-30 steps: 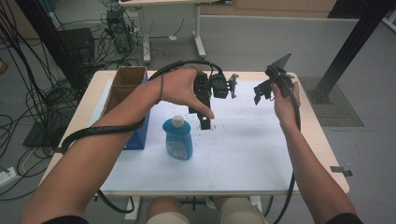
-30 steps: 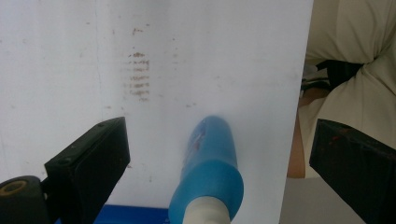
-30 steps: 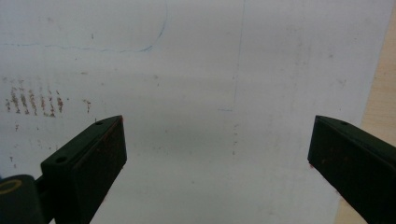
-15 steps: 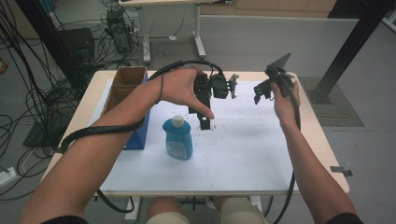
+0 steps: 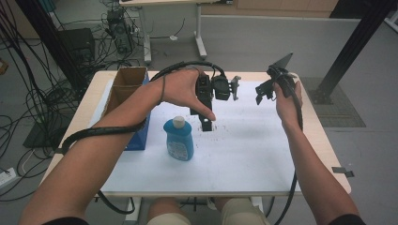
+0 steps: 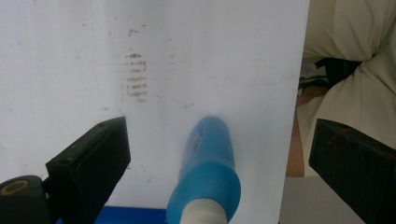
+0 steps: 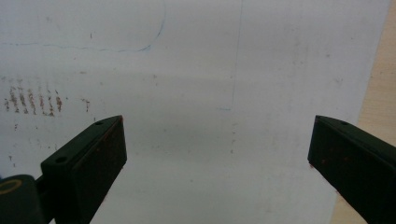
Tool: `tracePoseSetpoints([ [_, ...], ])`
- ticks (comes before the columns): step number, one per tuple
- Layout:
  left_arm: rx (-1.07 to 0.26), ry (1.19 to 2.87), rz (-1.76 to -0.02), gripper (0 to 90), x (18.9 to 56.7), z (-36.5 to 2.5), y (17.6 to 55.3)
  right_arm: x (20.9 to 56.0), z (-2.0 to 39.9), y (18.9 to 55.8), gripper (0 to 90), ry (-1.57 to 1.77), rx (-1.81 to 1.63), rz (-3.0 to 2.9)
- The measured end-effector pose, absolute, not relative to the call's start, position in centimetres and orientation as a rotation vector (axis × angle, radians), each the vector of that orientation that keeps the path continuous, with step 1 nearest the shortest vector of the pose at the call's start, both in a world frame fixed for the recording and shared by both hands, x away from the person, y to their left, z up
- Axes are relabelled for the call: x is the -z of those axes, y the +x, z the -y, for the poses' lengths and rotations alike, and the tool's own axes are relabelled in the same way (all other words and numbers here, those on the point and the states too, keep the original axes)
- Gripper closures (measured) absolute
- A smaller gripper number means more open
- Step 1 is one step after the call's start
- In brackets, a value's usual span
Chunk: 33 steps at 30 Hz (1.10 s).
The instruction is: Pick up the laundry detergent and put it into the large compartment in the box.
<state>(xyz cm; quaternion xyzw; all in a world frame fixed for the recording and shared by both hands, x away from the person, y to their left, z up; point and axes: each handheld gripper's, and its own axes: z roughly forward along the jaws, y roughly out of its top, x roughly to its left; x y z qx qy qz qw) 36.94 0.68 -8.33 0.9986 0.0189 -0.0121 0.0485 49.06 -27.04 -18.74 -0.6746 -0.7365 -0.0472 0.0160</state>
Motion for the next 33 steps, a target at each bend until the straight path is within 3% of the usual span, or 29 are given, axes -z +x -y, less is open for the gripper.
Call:
tracePoseSetpoints([
  [33,0.051,3.047,-0.048,6.0,8.55,-1.48,36.91,18.61,26.66,48.98,4.5,-2.098,0.135,2.297],
])
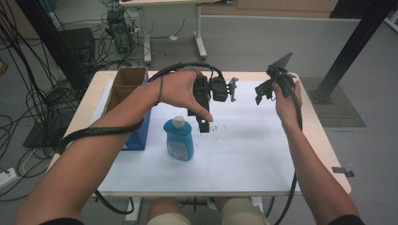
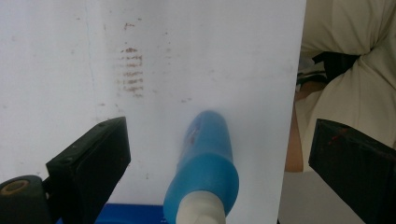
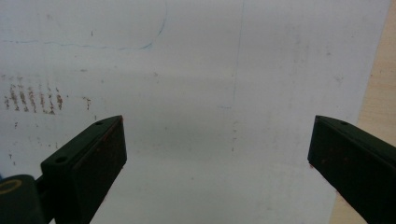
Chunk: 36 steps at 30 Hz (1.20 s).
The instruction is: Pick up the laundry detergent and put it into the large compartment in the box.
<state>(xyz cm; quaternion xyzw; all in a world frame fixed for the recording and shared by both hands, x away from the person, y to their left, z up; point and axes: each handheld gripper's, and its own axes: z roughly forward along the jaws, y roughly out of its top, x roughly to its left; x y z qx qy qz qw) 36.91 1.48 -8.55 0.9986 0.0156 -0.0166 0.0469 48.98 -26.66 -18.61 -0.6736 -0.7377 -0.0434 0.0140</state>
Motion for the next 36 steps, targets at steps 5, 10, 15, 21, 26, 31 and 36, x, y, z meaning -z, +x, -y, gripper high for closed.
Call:
tracePoseSetpoints([
  [5,0.054,3.060,-0.058,6.1,8.7,-2.5,37.0,18.6,26.5,48.9,4.5,-2.094,0.132,2.302],
  [10,0.061,3.075,-0.088,6.1,9.1,-4.2,37.2,18.6,26.3,48.8,4.4,-2.098,0.125,2.302],
  [15,0.064,3.090,-0.108,6.1,9.4,-5.1,37.3,18.6,26.2,48.8,4.5,-2.099,0.119,2.303],
  [21,0.065,3.086,-0.128,6.0,9.6,-6.5,37.4,18.6,26.0,48.9,4.5,-2.104,0.114,2.302],
  [26,0.048,3.083,-0.148,5.3,9.3,-7.3,37.4,18.6,25.8,48.9,4.4,-2.110,0.109,2.300],
  [31,0.045,3.087,-0.140,5.3,9.3,-7.3,37.4,18.7,25.6,49.0,4.5,-2.104,0.102,2.305],
  [36,0.044,3.089,-0.136,5.1,9.4,-7.3,37.5,18.7,25.7,49.0,4.5,-2.108,0.099,2.302],
])
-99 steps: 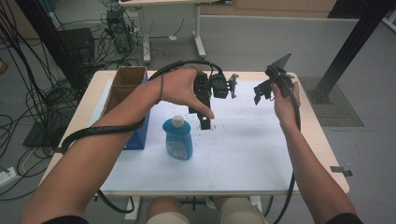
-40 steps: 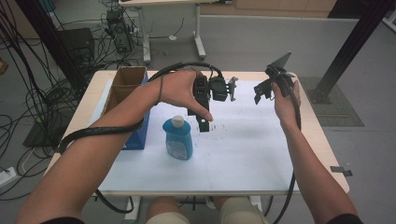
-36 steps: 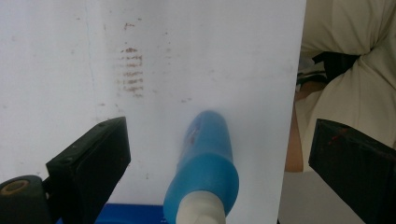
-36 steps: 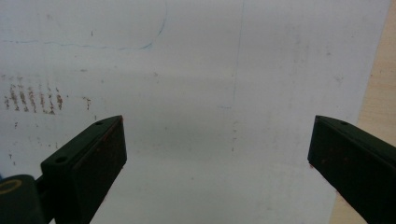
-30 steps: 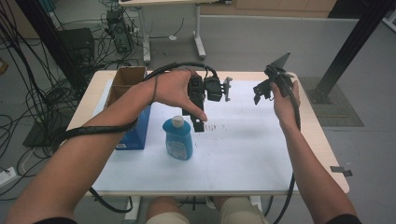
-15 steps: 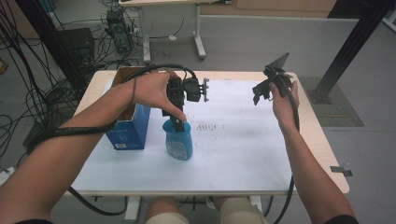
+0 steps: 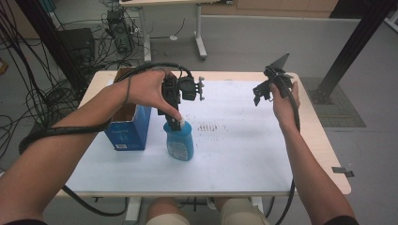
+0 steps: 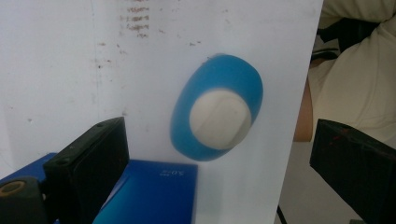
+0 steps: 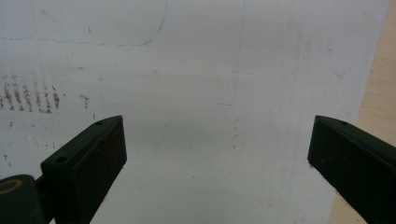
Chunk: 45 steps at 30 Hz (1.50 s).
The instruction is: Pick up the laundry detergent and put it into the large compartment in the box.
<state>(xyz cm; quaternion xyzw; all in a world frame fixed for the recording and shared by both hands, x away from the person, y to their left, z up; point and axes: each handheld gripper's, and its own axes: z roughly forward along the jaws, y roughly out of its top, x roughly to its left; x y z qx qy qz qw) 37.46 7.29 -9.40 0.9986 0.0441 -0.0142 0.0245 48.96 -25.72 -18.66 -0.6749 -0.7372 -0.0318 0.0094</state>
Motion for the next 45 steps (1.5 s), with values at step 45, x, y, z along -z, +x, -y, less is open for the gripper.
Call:
tracePoseSetpoints([
  [45,0.051,3.116,-0.001,5.5,16.4,-6.0,36.7,19.2,25.5,49.5,4.5,-2.100,0.072,2.306],
])
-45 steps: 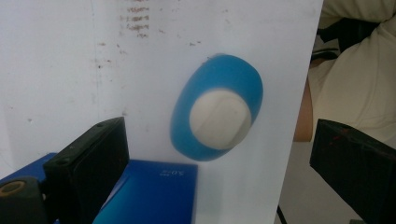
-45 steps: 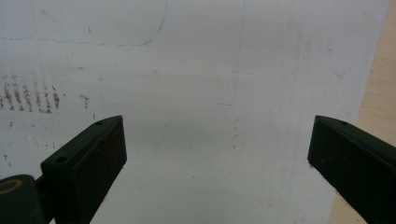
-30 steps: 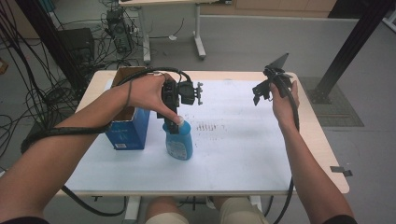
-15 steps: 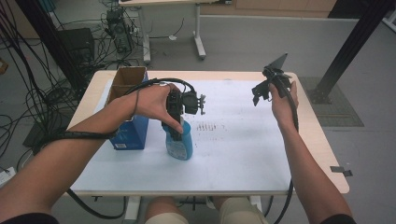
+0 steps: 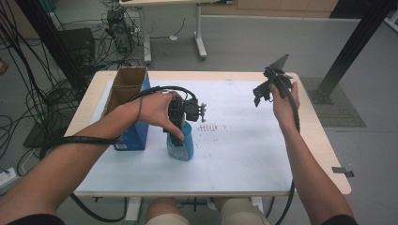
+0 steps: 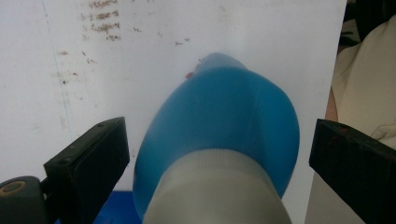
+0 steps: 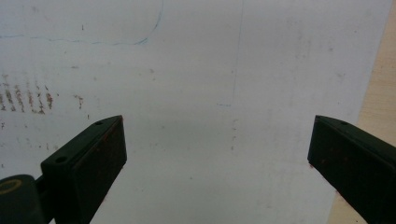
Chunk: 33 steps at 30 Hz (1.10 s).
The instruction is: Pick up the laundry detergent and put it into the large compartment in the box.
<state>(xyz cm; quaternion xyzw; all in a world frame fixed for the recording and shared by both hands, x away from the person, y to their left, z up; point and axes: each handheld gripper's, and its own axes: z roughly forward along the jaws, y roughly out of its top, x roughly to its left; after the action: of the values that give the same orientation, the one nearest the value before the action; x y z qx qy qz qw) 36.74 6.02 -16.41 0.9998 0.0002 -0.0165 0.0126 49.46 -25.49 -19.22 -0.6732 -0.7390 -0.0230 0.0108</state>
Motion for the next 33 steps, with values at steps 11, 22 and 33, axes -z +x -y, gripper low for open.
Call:
tracePoseSetpoints([
  [11,0.045,3.115,0.022,5.8,16.49,-5.68,36.57,19.51,25.47,49.73,4.5,-2.092,0.062,2.298],
  [22,0.040,3.124,0.031,5.6,16.29,-5.52,36.48,19.51,25.44,49.73,4.5,-2.089,0.064,2.300],
  [33,0.028,3.125,0.033,5.2,16.13,-5.63,36.35,19.50,25.33,49.70,4.5,-2.089,0.067,2.303],
])
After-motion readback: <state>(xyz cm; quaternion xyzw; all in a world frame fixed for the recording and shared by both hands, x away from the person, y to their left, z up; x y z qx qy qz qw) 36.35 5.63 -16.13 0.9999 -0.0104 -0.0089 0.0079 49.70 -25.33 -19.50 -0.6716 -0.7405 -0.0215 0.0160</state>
